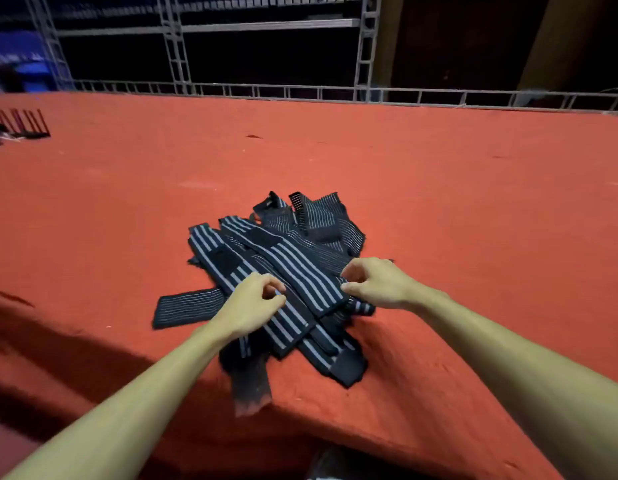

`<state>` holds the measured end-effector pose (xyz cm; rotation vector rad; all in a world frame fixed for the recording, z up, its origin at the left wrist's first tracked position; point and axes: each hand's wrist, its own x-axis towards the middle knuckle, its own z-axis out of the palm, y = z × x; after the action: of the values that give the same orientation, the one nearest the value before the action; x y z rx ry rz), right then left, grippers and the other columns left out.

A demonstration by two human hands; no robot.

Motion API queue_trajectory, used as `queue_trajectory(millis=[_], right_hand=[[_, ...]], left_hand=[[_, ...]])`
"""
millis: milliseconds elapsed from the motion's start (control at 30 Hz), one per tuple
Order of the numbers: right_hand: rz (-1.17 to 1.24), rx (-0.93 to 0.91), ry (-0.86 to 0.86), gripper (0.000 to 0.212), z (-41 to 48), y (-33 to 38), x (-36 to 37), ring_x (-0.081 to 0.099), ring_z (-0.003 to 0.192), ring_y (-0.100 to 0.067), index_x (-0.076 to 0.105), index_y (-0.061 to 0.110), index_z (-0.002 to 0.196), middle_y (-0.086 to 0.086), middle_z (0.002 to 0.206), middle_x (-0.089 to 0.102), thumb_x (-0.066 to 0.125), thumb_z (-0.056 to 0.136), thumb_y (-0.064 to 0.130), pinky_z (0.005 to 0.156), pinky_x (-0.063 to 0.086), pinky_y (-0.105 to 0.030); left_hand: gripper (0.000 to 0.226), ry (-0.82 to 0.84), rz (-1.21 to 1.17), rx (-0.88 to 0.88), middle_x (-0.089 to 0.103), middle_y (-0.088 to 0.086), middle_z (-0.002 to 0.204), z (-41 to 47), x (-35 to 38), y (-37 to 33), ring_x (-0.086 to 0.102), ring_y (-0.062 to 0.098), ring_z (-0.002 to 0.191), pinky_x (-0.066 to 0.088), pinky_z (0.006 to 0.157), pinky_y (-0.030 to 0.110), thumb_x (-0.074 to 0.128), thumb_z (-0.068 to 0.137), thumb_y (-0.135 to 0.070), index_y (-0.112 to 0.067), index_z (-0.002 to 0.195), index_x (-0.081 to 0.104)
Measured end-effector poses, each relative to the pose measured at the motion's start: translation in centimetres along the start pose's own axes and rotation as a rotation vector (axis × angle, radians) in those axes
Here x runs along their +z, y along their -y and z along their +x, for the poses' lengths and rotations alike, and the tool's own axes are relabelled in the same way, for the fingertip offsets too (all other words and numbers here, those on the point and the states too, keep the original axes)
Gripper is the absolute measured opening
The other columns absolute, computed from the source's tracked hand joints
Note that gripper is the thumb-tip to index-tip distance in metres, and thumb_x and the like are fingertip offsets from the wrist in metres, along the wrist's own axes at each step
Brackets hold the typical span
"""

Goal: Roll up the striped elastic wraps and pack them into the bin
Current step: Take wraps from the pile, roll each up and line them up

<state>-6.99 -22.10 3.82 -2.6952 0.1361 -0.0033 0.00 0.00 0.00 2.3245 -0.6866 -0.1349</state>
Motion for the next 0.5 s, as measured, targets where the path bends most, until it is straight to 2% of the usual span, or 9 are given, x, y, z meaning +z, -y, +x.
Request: queue_trajectory(millis=[133, 233, 300, 333, 400, 467, 500], right_hand=[[0.082, 0.096, -0.002, 0.039, 4.2, -0.3, 2.4, 0.056, 0.118, -0.02, 0.057, 0.013, 0.124, -0.004, 0.127, 0.062, 0.061, 0.091, 0.032, 0.095, 0.04, -0.025], [0.138, 0.162, -0.014, 0.05, 6.4, -0.6, 4.6, 0.054, 0.119, -0.022, 0.054, 0.014, 0.127, -0.005, 0.127, 0.06, 0.065, 0.086, 0.041, 0.101, 0.04, -0.031], [0.162, 0.166, -0.04, 0.054, 7.0, -0.4, 5.4, 0.054, 0.119, -0.021, 0.055, 0.015, 0.128, -0.004, 0.126, 0.061, 0.069, 0.084, 0.042, 0.105, 0.039, -0.037], [0.196, 0.168, -0.049, 0.053, 7.1, -0.3, 5.5, 0.055, 0.119, -0.021, 0.056, 0.014, 0.127, -0.004, 0.126, 0.061, 0.07, 0.083, 0.041, 0.105, 0.039, -0.035], [0.337, 0.172, -0.087, 0.041, 7.1, -0.1, 4.7, 0.059, 0.111, -0.018, 0.062, 0.014, 0.12, -0.004, 0.117, 0.064, 0.069, 0.086, 0.034, 0.094, 0.042, -0.025], [0.505, 0.17, -0.157, 0.012, 6.6, -0.1, 3.3, 0.063, 0.089, -0.015, 0.068, 0.017, 0.098, 0.0, 0.096, 0.068, 0.066, 0.089, 0.026, 0.072, 0.046, -0.019], [0.559, 0.173, -0.192, 0.007, 6.1, -0.1, 2.4, 0.062, 0.077, -0.013, 0.067, 0.02, 0.086, 0.002, 0.084, 0.068, 0.065, 0.09, 0.024, 0.065, 0.045, -0.02]], left_hand=[[0.019, -0.079, -0.042, -0.063, 0.052, 0.0, 0.104, 2.7, 1.1, 2.0, 0.053, 0.017, 0.101, 0.04, 0.091, 0.025, 0.06, 0.088, -0.016, -0.018, 0.106, 0.06], [0.016, -0.117, -0.042, -0.09, 0.046, -0.009, 0.093, 4.0, 2.0, 2.7, 0.05, 0.019, 0.101, 0.041, 0.098, 0.038, 0.059, 0.087, -0.018, -0.025, 0.102, 0.059], [0.015, -0.122, -0.021, -0.097, 0.045, -0.012, 0.091, 4.5, 2.2, 2.6, 0.049, 0.018, 0.099, 0.04, 0.099, 0.043, 0.058, 0.087, -0.021, -0.028, 0.1, 0.058], [0.014, -0.125, -0.021, -0.108, 0.045, -0.011, 0.092, 4.6, 2.1, 2.5, 0.049, 0.018, 0.098, 0.04, 0.099, 0.043, 0.058, 0.087, -0.022, -0.028, 0.1, 0.057], [0.016, -0.138, -0.049, -0.132, 0.05, -0.008, 0.096, 4.6, 2.0, 1.9, 0.051, 0.017, 0.097, 0.042, 0.096, 0.041, 0.054, 0.09, -0.024, -0.026, 0.106, 0.057], [0.023, -0.159, -0.109, -0.165, 0.053, -0.006, 0.1, 4.4, 1.7, 0.9, 0.053, 0.015, 0.096, 0.044, 0.088, 0.034, 0.049, 0.094, -0.027, -0.023, 0.116, 0.053], [0.026, -0.164, -0.181, -0.188, 0.054, -0.007, 0.1, 4.2, 1.7, 0.0, 0.054, 0.014, 0.095, 0.044, 0.084, 0.031, 0.047, 0.096, -0.028, -0.023, 0.121, 0.05]])
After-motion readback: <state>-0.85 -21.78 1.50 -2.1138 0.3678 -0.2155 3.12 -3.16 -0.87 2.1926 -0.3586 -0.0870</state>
